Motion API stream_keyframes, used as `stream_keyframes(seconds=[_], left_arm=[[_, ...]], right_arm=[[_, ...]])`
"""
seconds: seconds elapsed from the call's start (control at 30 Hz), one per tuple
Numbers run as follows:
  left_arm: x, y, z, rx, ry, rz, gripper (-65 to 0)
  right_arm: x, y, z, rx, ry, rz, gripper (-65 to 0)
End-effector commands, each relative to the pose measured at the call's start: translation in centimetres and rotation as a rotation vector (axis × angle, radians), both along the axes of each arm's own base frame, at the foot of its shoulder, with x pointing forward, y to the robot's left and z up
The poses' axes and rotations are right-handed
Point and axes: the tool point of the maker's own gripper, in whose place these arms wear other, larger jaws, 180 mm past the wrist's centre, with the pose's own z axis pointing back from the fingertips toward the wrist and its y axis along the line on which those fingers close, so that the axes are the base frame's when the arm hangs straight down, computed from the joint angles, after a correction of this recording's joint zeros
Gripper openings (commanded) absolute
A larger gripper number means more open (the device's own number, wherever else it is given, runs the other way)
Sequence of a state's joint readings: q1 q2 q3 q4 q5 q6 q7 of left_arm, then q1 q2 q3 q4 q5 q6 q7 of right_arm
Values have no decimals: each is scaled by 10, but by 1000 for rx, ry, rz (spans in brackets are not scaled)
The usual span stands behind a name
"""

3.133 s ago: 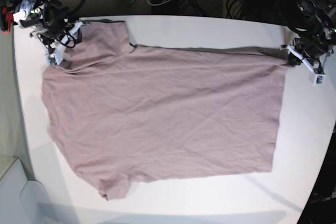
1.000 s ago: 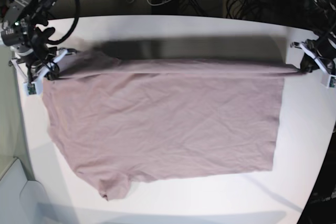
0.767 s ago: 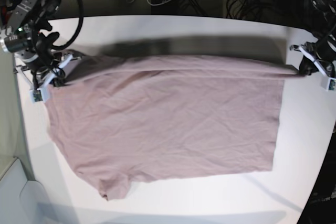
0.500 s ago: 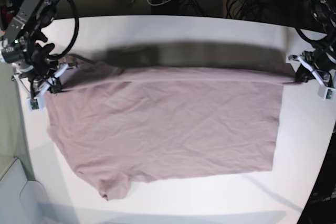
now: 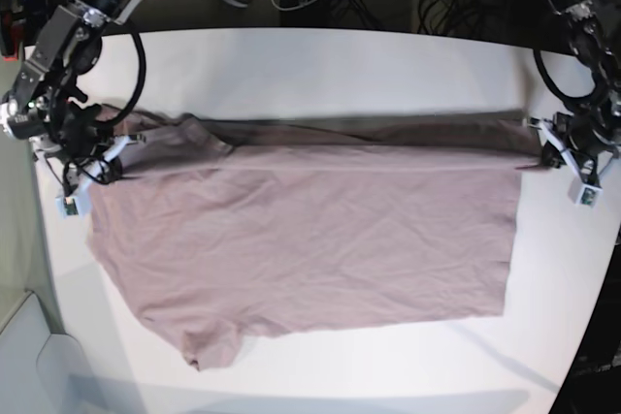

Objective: Layout the t-shirt on the table in an organized manner, then fold the t-shirt properly
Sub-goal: 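Fold the collar edge over the shirt body toward the hem with both grippers, then lower the folded edge onto the shirt with both grippers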

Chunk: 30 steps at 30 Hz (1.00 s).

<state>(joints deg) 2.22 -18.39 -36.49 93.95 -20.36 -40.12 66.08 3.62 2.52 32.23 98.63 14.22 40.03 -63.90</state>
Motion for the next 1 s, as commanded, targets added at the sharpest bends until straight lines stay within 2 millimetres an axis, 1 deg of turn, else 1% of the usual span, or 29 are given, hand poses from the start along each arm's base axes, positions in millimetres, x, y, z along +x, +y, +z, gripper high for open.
stream_keyframes(seconds=[0.0,0.07,0.2,0.33,0.37,0.43,0.47,0.57,0.63,0.87,0.93,0.97], left_arm=[[9,4,13,19,-39,-9,-649],[17,2,18,17,-59,-14,-649],[24,6,11,-12,-41,3,-649],[29,10,3,-43,-21,23,-649],[29,10,2,-47,-18,25,-649],[29,11,0,-49,-14,27,-649],[29,11,0,-49,-14,27,-649],[29,11,0,-49,-14,27,-649],[29,11,0,-49,-12,28,-649],[21,25,-20,5,72,67,-649],[24,25,-21,1,59,69,-647],[26,25,-21,-4,48,68,-634]], right_arm=[[11,1,12,-3,-50,13,-650],[17,7,12,5,-53,34,-650],[26,17,18,10,-93,63,-650],[31,18,22,9,-106,66,-650],[34,18,26,9,-117,66,-650],[38,19,23,22,-110,66,-650],[37,18,19,26,-97,65,-650],[43,11,16,29,-89,62,-650],[44,12,12,39,-78,61,-650],[47,13,14,49,-100,60,-650],[49,14,15,50,-105,60,-650],[49,14,16,50,-106,60,-650]])
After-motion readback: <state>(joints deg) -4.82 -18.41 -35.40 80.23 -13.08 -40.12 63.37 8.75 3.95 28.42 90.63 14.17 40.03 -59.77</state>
